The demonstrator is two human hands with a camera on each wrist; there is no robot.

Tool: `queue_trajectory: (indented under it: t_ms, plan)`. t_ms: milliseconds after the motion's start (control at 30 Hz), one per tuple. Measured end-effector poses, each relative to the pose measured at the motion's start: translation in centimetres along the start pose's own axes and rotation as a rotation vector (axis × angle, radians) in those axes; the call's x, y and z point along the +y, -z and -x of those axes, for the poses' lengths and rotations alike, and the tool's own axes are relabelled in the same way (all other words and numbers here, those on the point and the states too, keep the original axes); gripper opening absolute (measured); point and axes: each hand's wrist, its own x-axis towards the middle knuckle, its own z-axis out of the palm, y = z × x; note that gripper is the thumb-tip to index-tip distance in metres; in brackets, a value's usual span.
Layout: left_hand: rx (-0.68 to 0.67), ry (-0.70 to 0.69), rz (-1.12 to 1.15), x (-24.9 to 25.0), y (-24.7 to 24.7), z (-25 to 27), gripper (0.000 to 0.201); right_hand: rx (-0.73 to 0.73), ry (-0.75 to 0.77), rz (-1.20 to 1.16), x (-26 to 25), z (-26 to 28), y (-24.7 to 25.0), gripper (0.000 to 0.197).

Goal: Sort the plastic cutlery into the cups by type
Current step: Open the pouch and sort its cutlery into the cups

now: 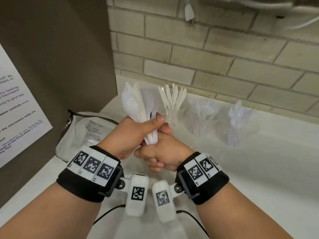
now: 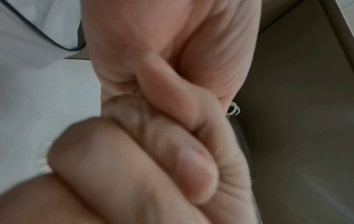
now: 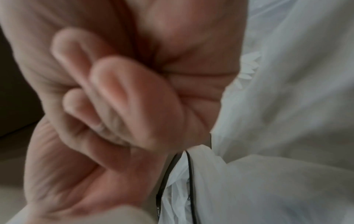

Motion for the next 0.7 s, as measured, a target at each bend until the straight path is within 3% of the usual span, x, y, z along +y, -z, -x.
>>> queue_trajectory:
  t_ms: [100, 167, 267, 333, 367, 433, 500, 700]
  plan:
    - [0.023, 0.033, 0.052, -0.2, -0.2, -0.5, 0.028, 0.045, 0.018, 0.119, -0.4, 0.0, 0.3, 0.01]
    - [0.167, 0.021, 0.206, -0.5, 0.0, -1.4, 0.03, 0.099, -0.01, 0.333, -0.9, 0.0, 1.5, 0.029]
    - [0.297, -0.003, 0.346, -1.0, 1.2, -2.3, 0.026, 0.406, 0.007, 0.441, -2.4, 0.2, 3.4, 0.041]
    - [0.239, 0.049, 0.286, -1.7, 1.6, -2.3, 0.025, 0.62, 0.127, 0.288, -3.4, 0.2, 4.3, 0.029]
    - [0.181, 0.087, 0.269, -2.1, 1.6, -2.2, 0.023, 0.654, 0.186, 0.236, -4.0, 0.0, 4.5, 0.02]
    - [0.048, 0.133, 0.263, -2.7, 1.3, -2.0, 0.017, 0.565, 0.238, 0.219, -4.8, -0.3, 4.3, 0.004]
    - [-0.075, 0.127, 0.276, -2.8, 1.0, -1.8, 0.009, 0.474, 0.218, 0.271, -5.0, -0.6, 3.9, 0.006]
    - [-0.302, 0.175, 0.375, -3.4, 1.7, -2.2, 0.03, 0.415, 0.18, 0.288, -4.5, -1.1, 4.0, 0.016]
